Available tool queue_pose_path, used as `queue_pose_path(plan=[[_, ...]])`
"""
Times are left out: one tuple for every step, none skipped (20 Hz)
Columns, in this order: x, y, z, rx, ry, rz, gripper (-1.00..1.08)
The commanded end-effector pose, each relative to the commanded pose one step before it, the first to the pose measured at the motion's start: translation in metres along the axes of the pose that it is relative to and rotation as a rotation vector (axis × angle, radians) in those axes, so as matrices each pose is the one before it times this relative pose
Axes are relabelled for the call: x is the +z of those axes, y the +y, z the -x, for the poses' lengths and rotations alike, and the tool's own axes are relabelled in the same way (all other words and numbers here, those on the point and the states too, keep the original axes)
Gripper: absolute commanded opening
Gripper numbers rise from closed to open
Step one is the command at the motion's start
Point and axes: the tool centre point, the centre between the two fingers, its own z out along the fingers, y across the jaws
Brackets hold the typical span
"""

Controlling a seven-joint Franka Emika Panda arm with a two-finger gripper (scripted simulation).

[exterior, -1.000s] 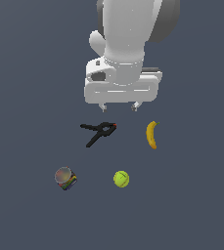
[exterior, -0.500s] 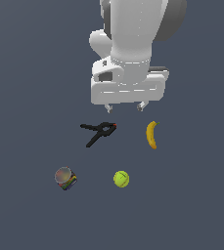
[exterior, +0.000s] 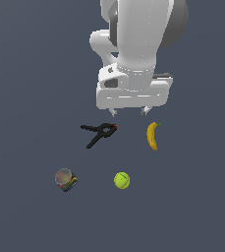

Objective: Pick up a designated object from a clutter of objects.

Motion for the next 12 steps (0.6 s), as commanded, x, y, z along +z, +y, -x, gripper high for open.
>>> queue_pose_path(plan=[[0.00942, -0.00761, 0.00068, 0.01415, -0.00189, -0.00054, 1.0], [0.00451, -0.00362, 0.00044, 0.00721, -0.00069, -0.00022, 1.0], [0.00488, -0.00391, 0.00058, 0.0078, -0.00076, -0.00021, 1.0], [0.00523, -0.0042, 0.00074, 0.00836, -0.00081, -0.0002, 1.0], [0.00561, -0.00448, 0.00093, 0.00904, -0.00088, -0.00019, 1.0], [0.006, -0.00479, 0.00116, 0.00967, -0.00094, -0.00017, 1.0], [0.00639, -0.0051, 0.00141, 0.01032, -0.00101, -0.00015, 1.0], [0.00678, -0.00537, 0.0017, 0.01101, -0.00108, -0.00012, 1.0], [0.00716, -0.00563, 0.00203, 0.01168, -0.00114, -0.00008, 1.0], [0.00754, -0.00589, 0.0024, 0.01233, -0.0012, -0.00003, 1.0], [0.00789, -0.0061, 0.00279, 0.01299, -0.00126, 0.00003, 1.0], [0.00802, -0.00611, 0.00313, 0.01327, -0.00128, 0.00009, 1.0]])
